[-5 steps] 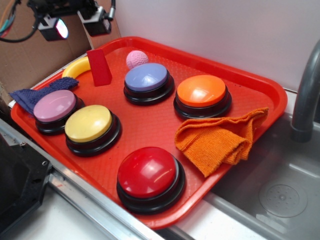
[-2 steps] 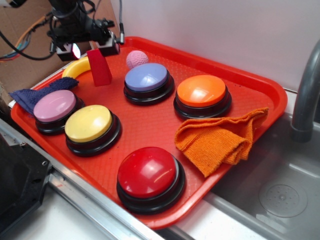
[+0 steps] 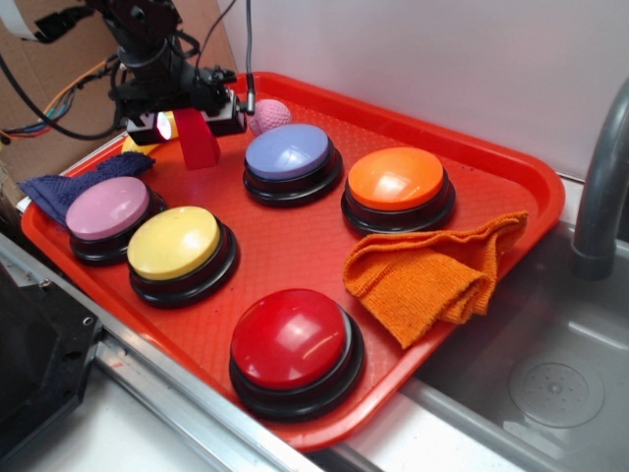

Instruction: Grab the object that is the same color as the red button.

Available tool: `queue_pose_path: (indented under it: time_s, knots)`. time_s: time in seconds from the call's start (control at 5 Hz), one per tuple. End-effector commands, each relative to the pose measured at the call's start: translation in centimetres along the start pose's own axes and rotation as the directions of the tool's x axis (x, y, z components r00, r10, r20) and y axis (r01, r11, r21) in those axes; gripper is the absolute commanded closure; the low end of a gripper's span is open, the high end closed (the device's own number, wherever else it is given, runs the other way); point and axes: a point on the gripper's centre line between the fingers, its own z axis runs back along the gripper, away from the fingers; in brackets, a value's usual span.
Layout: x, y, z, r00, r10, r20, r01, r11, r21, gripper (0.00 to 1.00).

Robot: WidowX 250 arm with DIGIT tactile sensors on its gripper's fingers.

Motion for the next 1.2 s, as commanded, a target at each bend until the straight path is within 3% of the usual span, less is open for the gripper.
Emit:
queue_pose_path:
  time_s: [0.0,0.4,0.8,1.0]
  knots:
    - [0.7,0.9,0.3,0.999,0.024,0.024,-0.023,0.999,-0.027,1.00]
    - [1.9,-0.2,4.0,0.998,-0.068,-0.009,0.068,0.997,-0.023,1.00]
    - [1.6,-2.9,10.1,0.963,-0.239,-0.125,0.222,0.966,-0.132,1.00]
    - [0.7,-4.3,12.7,0.937,-0.314,-0.155,0.286,0.941,-0.182,1.00]
